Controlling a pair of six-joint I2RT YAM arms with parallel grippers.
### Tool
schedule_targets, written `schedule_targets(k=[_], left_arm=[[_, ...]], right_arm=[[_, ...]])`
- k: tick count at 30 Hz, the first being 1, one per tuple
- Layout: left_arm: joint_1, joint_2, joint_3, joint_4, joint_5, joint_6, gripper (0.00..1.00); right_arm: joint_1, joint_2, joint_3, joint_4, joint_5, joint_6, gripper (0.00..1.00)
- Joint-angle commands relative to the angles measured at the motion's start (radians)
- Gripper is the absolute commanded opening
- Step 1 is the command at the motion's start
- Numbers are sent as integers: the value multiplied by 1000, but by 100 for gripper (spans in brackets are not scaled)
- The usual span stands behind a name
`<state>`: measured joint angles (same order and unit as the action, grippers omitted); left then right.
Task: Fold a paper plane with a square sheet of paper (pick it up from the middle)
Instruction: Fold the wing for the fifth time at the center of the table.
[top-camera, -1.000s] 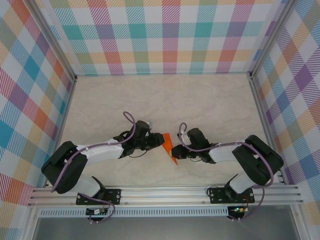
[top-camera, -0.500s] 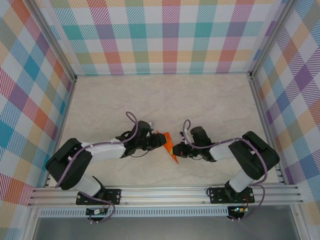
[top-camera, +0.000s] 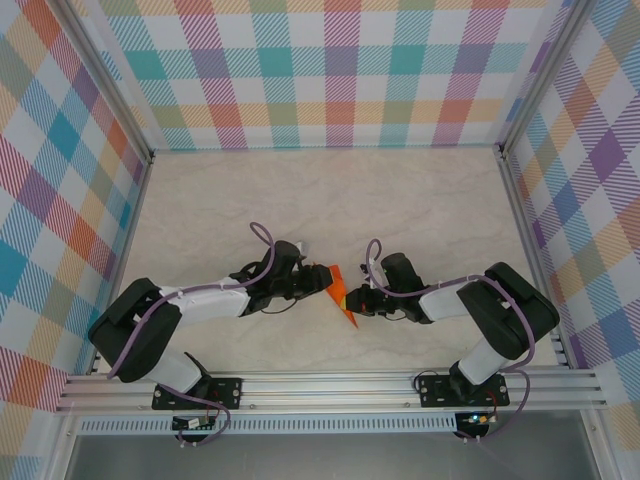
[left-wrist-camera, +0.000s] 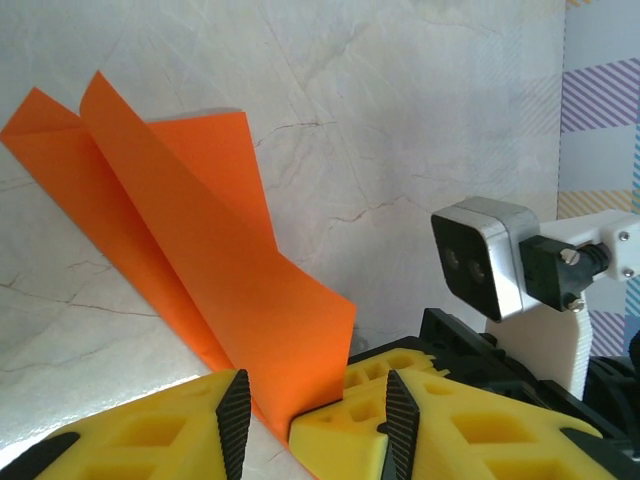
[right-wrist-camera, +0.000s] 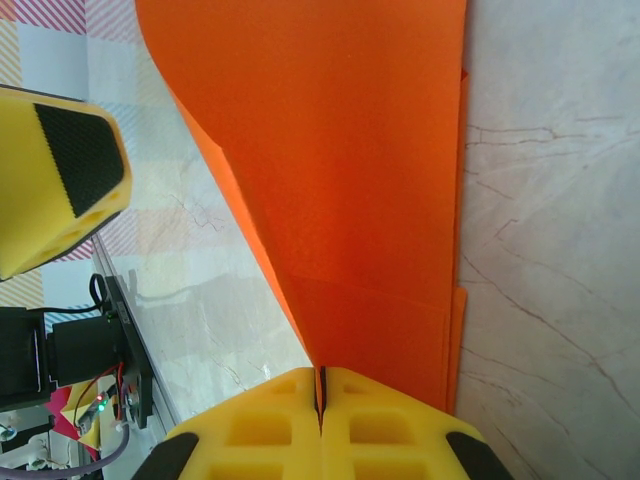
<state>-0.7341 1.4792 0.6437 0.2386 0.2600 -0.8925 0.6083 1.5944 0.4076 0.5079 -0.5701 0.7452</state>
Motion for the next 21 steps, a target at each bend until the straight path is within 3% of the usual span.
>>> schedule_targets(k=[1,21], left_arm=[[4,-35,-23,-4,-19,21,43],[-4,-54,-40,-18,-51,26,43]], right_arm=[[-4,10,10,21,-28,2,4],[-8,65,44,55,-85,60,5]])
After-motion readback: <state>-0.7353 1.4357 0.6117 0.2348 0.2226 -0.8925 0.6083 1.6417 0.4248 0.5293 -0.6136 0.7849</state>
